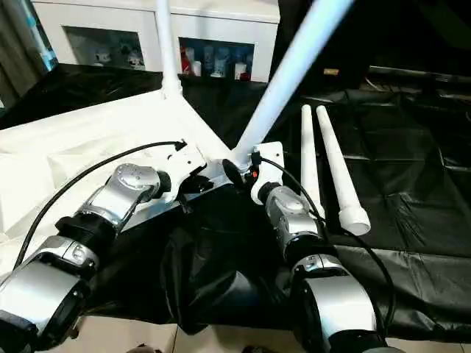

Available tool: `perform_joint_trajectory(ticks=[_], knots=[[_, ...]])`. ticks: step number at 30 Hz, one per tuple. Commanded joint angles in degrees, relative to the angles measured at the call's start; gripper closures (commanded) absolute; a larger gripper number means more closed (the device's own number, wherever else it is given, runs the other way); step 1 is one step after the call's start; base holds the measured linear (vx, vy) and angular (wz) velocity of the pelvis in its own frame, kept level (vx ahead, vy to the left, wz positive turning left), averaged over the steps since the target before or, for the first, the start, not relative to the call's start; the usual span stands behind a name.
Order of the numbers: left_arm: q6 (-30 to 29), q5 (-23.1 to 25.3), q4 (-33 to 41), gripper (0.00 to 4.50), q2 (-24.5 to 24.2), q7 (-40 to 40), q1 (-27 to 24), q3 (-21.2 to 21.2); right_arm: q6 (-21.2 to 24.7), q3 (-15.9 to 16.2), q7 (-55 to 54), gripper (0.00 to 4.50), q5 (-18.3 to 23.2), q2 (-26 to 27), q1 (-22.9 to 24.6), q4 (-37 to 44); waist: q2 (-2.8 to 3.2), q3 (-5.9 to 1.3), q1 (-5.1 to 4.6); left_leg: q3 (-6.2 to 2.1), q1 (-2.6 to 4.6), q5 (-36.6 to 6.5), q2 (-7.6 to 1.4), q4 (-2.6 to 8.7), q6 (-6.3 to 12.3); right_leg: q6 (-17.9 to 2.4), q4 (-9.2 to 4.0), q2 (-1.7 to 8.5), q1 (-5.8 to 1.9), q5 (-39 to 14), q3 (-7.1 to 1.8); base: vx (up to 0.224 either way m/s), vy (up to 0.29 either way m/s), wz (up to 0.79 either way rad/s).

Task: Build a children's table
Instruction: Insert table leg to table base

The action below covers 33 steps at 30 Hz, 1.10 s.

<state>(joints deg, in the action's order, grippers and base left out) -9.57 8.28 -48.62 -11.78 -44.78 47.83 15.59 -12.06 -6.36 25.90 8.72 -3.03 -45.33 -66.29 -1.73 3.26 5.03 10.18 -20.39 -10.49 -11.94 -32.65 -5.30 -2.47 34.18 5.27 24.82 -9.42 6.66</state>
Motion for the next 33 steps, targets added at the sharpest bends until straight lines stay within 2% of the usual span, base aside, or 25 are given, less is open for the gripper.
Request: perform_joint_trajectory(ticks=[1,6,15,27,33], knots=[[0.5,0.9,0.9,4.50,0.0,-0.8,-0.5,1.0,-0.9,0.2,0.4,0.77,-0.6,-0.5,0.1,0.7,-0.08,-4.68,0.08,0.19,-0.09,-2.6,-1.15,2.64,7.48,-15.4,-1.88,3.51,-5.03,2.1,-3.59,0.000,0.000,0.00],[-0.2,1.1,2.1,4.50,-0.4,-1.1,-1.1,1.2,-2.4,0.3,1.2,0.77,-1.1,-0.8,-0.3,1.0,-0.24,-4.62,0.16,0.19,-0.18,-2.6,-1.19,2.52,8.53,-15.6,-1.89,3.61,-5.06,1.2,-3.52,0.000,0.000,0.00],[-0.6,1.4,3.0,4.50,-0.9,-2.0,-1.6,1.9,-4.6,0.7,1.9,0.77,-1.6,-0.4,-0.4,1.1,-0.13,-4.52,0.18,0.13,-0.11,-4.6,-1.21,2.49,7.01,-14.8,-2.06,3.50,-4.93,-2.0,-3.59,0.000,0.000,0.00],[-0.8,1.6,3.6,4.50,-1.3,-2.7,-1.8,2.4,-6.0,-0.1,3.6,1.73,-1.5,-0.2,-0.2,0.8,0.15,-4.43,0.19,-0.02,-0.14,-7.1,-1.20,2.45,5.52,-14.1,-2.22,3.44,-4.80,-4.7,-3.66,0.000,0.000,0.00],[-0.6,1.7,3.5,4.50,-1.5,-2.9,-1.7,2.6,-6.3,-0.2,3.7,1.83,-1.6,-0.2,-0.3,0.6,-0.01,-4.62,0.22,0.00,-0.26,-5.5,-1.08,2.24,6.43,-14.7,-1.86,3.41,-4.91,-1.8,-3.64,0.000,0.000,0.00]])
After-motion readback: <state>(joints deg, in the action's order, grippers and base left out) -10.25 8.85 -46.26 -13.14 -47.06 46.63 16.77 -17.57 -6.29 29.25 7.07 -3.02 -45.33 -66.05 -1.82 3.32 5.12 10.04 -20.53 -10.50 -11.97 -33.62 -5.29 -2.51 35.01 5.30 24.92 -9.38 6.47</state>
